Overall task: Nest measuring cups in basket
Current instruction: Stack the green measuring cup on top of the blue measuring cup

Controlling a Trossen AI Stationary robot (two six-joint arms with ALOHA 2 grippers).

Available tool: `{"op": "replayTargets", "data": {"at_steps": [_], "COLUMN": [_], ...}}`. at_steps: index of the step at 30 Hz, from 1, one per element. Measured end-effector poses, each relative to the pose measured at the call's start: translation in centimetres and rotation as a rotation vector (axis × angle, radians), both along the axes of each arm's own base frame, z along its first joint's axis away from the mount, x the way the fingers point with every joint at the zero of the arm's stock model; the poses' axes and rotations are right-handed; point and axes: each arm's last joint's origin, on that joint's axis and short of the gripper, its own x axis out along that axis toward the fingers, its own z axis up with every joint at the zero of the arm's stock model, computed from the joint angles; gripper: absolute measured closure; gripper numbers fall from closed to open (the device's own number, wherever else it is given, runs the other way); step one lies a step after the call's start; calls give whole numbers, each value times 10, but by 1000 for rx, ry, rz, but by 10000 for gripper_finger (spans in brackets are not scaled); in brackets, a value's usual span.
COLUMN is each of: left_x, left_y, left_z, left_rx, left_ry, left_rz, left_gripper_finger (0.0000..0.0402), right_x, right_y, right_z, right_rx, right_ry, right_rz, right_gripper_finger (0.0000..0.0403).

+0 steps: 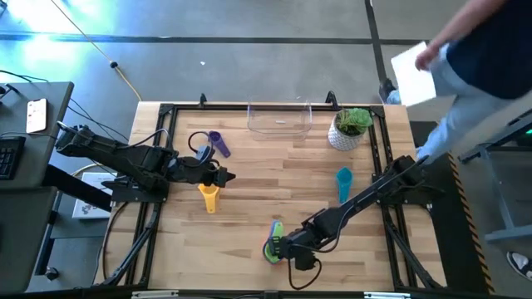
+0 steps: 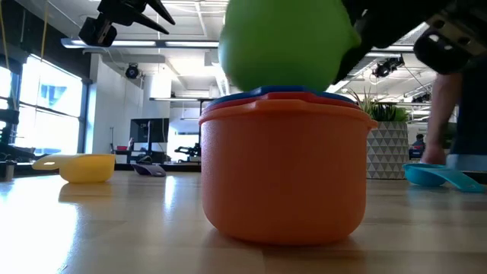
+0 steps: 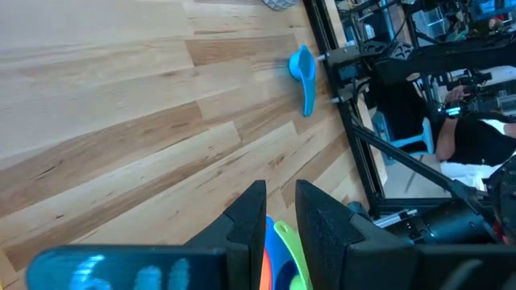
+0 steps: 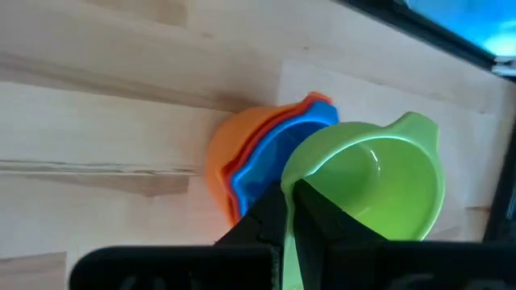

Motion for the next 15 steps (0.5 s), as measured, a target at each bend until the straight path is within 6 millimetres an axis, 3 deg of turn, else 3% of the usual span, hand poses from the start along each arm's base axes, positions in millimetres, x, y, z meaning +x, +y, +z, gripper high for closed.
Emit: {"op": "replayTargets", "data": {"at_steps": [15], "left_x": [0], "left_y": [0], "left_z": [0], "left_rx": [-1], "left_ry": [-1], "left_rz": [0], "left_gripper_finger": [342], "right_x": [-1], "right_y": [0], "right_z": [-4], "right_rx": [-28], "right_ry": [8], "right_rz": [-17], "right_gripper_finger": [388]}}
